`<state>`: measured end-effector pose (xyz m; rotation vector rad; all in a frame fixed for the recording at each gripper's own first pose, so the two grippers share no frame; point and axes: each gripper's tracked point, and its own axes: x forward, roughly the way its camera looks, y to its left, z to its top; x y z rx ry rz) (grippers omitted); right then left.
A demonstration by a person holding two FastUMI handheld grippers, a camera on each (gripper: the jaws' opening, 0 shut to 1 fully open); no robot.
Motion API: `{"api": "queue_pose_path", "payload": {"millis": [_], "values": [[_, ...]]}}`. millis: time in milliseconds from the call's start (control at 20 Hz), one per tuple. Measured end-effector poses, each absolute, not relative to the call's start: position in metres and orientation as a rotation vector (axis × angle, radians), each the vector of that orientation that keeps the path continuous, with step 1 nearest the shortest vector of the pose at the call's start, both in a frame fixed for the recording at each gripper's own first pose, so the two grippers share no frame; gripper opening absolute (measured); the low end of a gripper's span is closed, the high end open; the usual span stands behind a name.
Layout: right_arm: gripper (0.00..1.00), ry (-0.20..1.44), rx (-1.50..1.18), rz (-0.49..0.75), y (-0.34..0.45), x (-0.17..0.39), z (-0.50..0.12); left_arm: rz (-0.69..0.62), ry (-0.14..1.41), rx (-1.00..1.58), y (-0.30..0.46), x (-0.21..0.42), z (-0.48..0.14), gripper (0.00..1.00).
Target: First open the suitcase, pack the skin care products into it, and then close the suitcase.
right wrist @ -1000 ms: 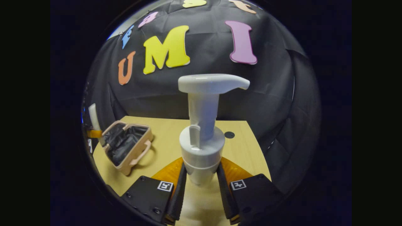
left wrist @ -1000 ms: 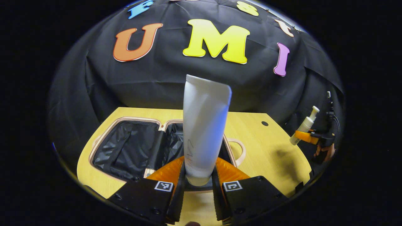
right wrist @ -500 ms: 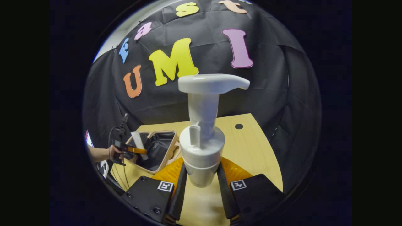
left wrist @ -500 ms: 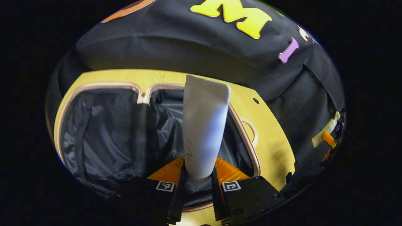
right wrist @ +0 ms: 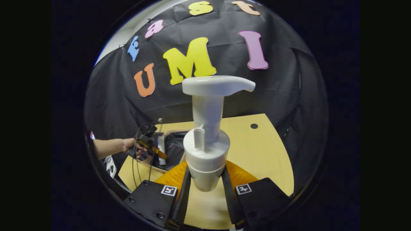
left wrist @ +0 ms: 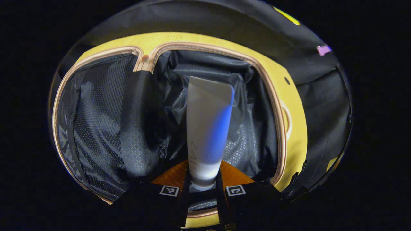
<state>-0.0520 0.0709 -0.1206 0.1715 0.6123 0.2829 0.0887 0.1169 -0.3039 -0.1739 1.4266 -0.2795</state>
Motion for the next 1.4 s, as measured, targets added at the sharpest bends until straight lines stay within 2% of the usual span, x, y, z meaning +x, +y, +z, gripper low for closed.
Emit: {"api": "queue_pose_path", "payload": {"millis": [200, 300, 400, 450, 500, 600, 650, 700, 850, 900, 950, 1200, 1400], "values": [[0.49, 0.617, 0.138, 0.35, 0.096, -0.055, -0.115, -0.187, 1.561, -0.233, 0.118, 0.085, -0.314, 0.4], [0.49, 0.621, 0.118, 0.37, 0.102, -0.057, -0.114, -0.172, 1.593, -0.167, 0.118, 0.08, -0.319, 0.41], [0.49, 0.633, 0.108, 0.379, 0.106, -0.06, -0.116, -0.182, 1.591, -0.154, 0.115, 0.08, -0.316, 0.47], [0.49, 0.64, 0.107, 0.383, 0.108, -0.06, -0.117, -0.181, 1.594, -0.169, 0.114, 0.077, -0.315, 0.6], [0.49, 0.651, 0.104, 0.385, 0.109, -0.059, -0.121, -0.183, 1.591, -0.195, 0.111, 0.074, -0.309, 0.54], [0.49, 0.675, 0.105, 0.396, 0.118, -0.053, -0.124, -0.188, 1.546, -0.23, 0.11, 0.067, -0.292, 0.67], [0.49, 0.684, 0.115, 0.408, 0.124, -0.048, -0.125, -0.196, 1.513, -0.24, 0.112, 0.062, -0.281, 0.78], [0.47, 0.694, 0.126, 0.423, 0.133, -0.042, -0.127, -0.195, 1.472, -0.254, 0.116, 0.055, -0.269, 0.91], [0.49, 0.739, 0.153, 0.489, 0.173, -0.022, -0.133, -0.155, 1.274, -0.285, 0.136, 0.039, -0.233, 0.91], [0.48, 0.762, 0.151, 0.516, 0.188, -0.016, -0.138, -0.14, 1.193, -0.267, 0.145, 0.033, -0.22, 1.0], [0.49, 0.795, 0.143, 0.542, 0.204, -0.009, -0.145, -0.126, 1.109, -0.239, 0.154, 0.026, -0.208, 0.93], [0.49, 1.013, 0.126, 0.603, 0.28, 0.025, -0.202, -0.022, 0.646, -0.095, 0.154, 0.0, -0.161, 0.93], [0.49, 1.203, 0.076, 0.546, 0.311, 0.045, -0.261, 0.086, 0.45, -0.065, 0.15, -0.011, -0.159, 0.93]]}}
